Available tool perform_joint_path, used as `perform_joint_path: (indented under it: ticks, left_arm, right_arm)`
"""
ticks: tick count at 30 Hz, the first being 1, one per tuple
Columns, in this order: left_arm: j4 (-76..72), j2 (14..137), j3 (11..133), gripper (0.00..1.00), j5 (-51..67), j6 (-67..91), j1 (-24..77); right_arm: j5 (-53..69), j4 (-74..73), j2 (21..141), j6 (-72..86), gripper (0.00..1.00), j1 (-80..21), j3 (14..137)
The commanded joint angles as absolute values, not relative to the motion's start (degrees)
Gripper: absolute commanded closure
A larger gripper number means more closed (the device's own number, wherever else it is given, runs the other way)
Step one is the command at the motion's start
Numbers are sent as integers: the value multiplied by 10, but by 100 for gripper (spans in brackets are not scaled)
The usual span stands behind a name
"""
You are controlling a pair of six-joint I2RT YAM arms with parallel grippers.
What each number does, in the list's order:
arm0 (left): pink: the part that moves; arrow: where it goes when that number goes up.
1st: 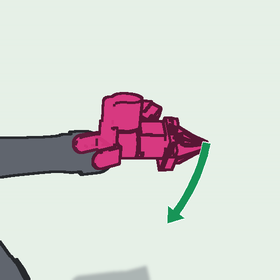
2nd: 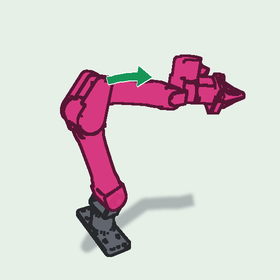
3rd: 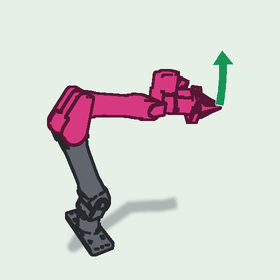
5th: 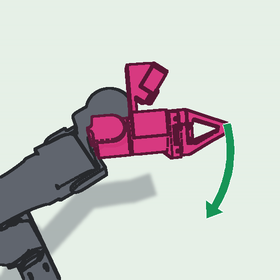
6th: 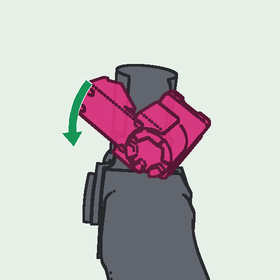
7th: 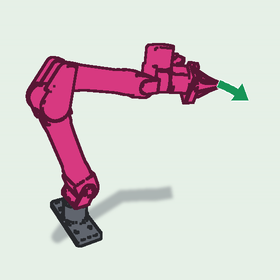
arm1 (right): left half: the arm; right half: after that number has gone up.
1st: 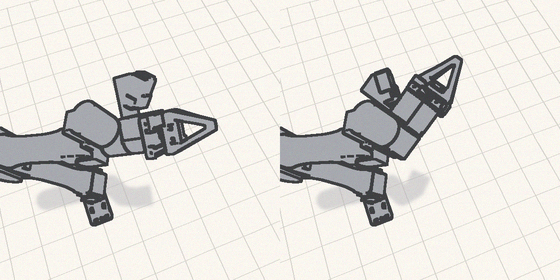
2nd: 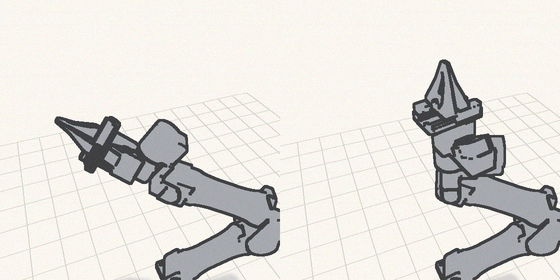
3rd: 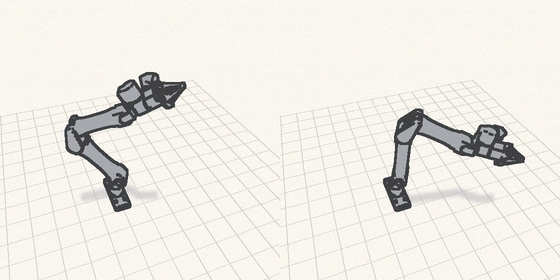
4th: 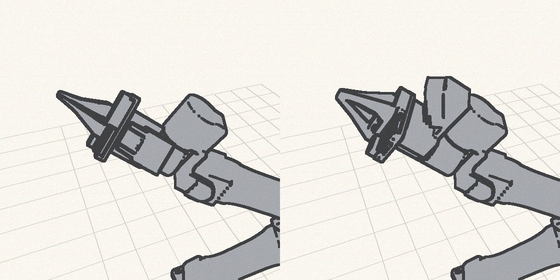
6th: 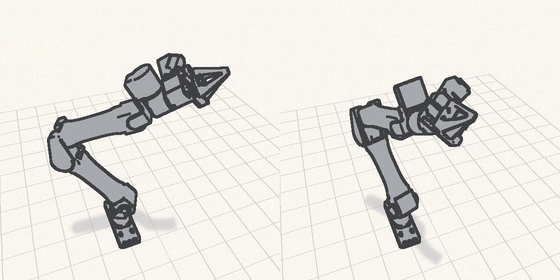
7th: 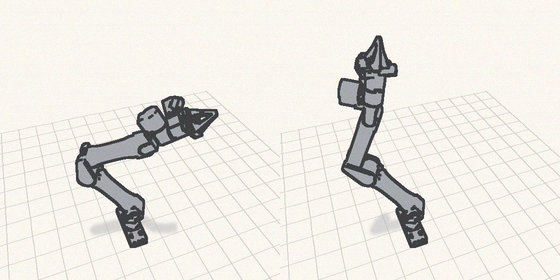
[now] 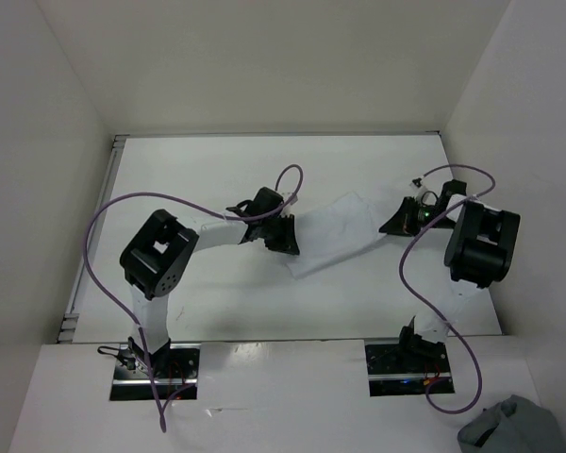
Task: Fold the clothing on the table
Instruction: Fold the skirt
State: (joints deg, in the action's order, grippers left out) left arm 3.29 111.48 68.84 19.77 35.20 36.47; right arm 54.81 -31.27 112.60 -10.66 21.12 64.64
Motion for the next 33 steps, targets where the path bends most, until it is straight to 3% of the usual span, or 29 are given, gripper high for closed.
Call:
perform_joint_path:
  ticks: [1, 9, 22, 33]
  left_arm:
    - [42, 1087, 669, 74, 170, 367, 367]
    - [34, 1075, 614, 74, 148, 388, 356]
    - [55, 1049, 678, 75, 139, 400, 356]
    - [16, 1131, 646, 75, 138, 417, 356]
  right_arm:
    - [565, -303, 1000, -156, 99, 219, 629]
    - [547, -298, 840, -195, 100, 165, 609]
    - [498, -316, 782, -249, 100, 120, 572]
    - [392, -294, 663, -272, 100, -55, 561]
